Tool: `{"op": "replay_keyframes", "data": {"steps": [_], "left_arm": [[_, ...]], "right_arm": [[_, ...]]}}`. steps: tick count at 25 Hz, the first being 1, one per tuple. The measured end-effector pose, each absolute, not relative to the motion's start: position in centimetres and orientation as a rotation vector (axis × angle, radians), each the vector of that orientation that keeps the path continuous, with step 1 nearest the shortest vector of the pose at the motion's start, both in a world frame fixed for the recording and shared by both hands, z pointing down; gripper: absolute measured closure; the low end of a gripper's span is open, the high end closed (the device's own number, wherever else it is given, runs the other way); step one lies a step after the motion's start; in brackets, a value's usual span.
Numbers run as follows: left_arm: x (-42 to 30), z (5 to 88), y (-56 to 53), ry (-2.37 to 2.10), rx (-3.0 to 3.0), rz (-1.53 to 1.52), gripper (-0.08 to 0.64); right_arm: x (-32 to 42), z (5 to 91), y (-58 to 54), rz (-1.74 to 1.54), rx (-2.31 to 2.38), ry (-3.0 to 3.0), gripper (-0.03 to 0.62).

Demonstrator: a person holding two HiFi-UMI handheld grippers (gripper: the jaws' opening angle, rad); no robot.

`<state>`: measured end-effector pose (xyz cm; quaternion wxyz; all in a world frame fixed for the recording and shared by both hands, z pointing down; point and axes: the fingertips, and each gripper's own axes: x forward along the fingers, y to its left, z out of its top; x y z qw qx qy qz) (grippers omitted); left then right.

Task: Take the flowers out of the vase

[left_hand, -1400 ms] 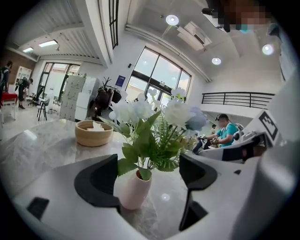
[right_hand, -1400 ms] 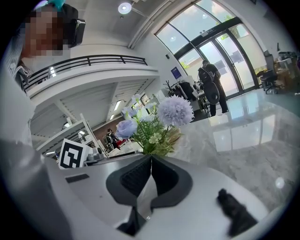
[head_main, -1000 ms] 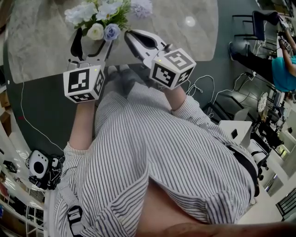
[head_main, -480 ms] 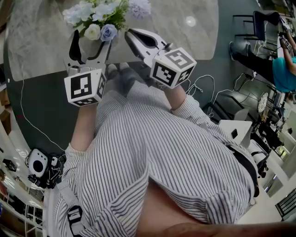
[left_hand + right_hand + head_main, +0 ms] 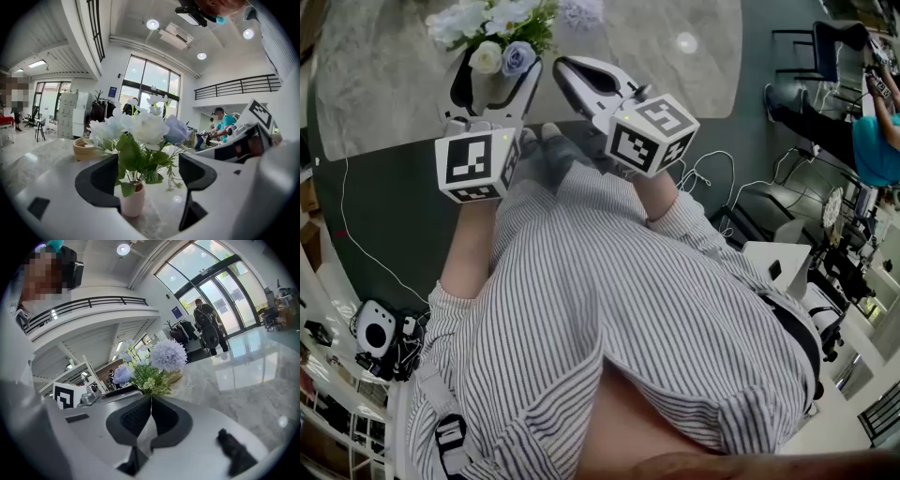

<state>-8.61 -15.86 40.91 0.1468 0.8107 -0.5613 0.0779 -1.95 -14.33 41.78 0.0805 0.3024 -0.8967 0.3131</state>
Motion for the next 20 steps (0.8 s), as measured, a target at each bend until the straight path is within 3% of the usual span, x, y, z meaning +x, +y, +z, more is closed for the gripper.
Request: {"op": "replay_keyframes", "data": {"steps": [20], "left_arm": [[-7.9, 41.1, -17.8, -1.623, 2.337, 0.221, 0.173]], "right_arm": [[-1.3, 42.1, -14.4, 0.943, 0.929, -2.668, 0.577]]}}
